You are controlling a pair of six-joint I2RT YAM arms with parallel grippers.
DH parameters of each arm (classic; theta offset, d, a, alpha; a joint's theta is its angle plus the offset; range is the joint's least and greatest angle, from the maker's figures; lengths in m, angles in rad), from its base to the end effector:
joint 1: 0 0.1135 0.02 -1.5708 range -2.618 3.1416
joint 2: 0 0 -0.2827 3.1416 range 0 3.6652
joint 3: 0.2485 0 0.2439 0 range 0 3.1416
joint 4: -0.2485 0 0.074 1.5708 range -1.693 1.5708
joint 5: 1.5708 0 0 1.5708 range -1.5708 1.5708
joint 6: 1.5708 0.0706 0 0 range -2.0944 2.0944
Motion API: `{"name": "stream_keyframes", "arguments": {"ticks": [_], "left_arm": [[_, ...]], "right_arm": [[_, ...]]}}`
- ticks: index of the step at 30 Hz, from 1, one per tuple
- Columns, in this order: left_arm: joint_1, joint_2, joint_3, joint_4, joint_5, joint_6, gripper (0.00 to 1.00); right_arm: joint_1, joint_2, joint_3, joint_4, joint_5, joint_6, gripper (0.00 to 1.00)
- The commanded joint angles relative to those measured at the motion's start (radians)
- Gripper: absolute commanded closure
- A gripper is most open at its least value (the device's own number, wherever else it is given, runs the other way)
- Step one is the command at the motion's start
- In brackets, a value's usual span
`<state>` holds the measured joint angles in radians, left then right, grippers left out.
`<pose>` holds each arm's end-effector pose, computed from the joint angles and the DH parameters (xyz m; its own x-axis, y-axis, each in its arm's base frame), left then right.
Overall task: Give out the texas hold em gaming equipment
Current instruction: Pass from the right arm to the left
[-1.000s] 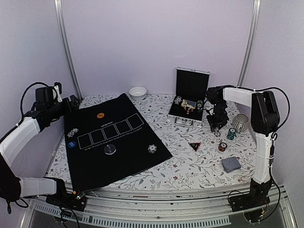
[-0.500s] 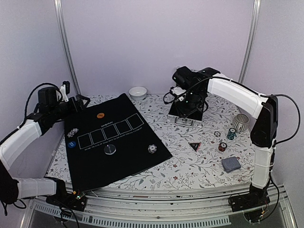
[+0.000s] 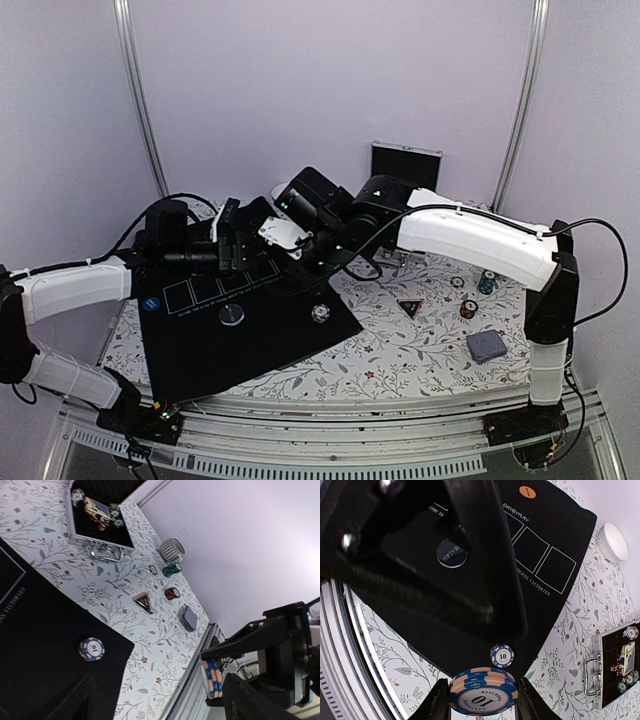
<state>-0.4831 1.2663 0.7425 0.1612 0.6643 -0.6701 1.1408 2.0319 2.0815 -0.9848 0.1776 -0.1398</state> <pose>0.2376 -0.1738 0.2709 -0.7904 -0.1376 -0.5970 0.4917 0.4389 -0.7521 0.2048 0.4167 0.3228 -0.2136 -0.7948 -0.5681 -0.8894 0.3988 -0.2235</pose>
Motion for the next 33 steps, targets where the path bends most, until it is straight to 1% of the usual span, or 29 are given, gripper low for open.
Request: {"name": "stream_keyframes", "arguments": {"ticks": [1,3,6,12,14,18,24,25,29,30,31,32,33], "left_arm": [[-0.030,0.047,-0.020,0.167,0.172,-0.068,0.10],[-0.050,0.065,-0.023,0.208,0.203,-0.080,0.10],[-0.072,0.097,-0.008,0.219,0.251,-0.071,0.11],[-0.075,0.133,0.002,0.185,0.277,-0.046,0.22],[-0.075,0.144,0.012,0.147,0.276,-0.028,0.30],[-0.075,0.162,0.032,0.088,0.256,0.004,0.51],[-0.077,0.189,0.049,0.066,0.260,0.011,0.95],[-0.077,0.189,0.050,0.066,0.259,0.011,1.00],[-0.075,0.184,0.064,0.035,0.215,0.018,1.00],[-0.074,0.181,0.071,0.016,0.190,0.024,1.00],[-0.070,0.181,0.079,-0.002,0.161,0.027,1.00],[-0.065,0.180,0.084,-0.015,0.137,0.027,1.00],[-0.055,0.178,0.089,-0.022,0.114,0.027,1.00]], "right_arm": [[0.018,0.033,0.027,0.073,0.004,-0.063,0.97],[0.021,0.040,0.033,0.079,0.007,-0.068,0.97],[0.023,0.044,0.042,0.087,0.004,-0.067,0.97],[0.025,0.045,0.042,0.097,0.019,-0.065,0.97],[0.024,0.045,0.042,0.101,0.022,-0.066,0.97],[0.024,0.047,0.042,0.103,0.034,-0.067,0.98],[0.024,0.045,0.035,0.106,0.058,-0.066,0.97],[0.024,0.044,0.032,0.108,0.062,-0.065,0.98],[0.024,0.037,0.007,0.115,0.079,-0.061,0.97],[0.023,0.036,0.000,0.118,0.087,-0.060,0.94],[0.024,0.034,-0.008,0.122,0.102,-0.057,0.80],[0.024,0.027,-0.018,0.128,0.130,-0.050,0.60],[0.024,0.021,-0.028,0.134,0.150,-0.043,0.43]]}}
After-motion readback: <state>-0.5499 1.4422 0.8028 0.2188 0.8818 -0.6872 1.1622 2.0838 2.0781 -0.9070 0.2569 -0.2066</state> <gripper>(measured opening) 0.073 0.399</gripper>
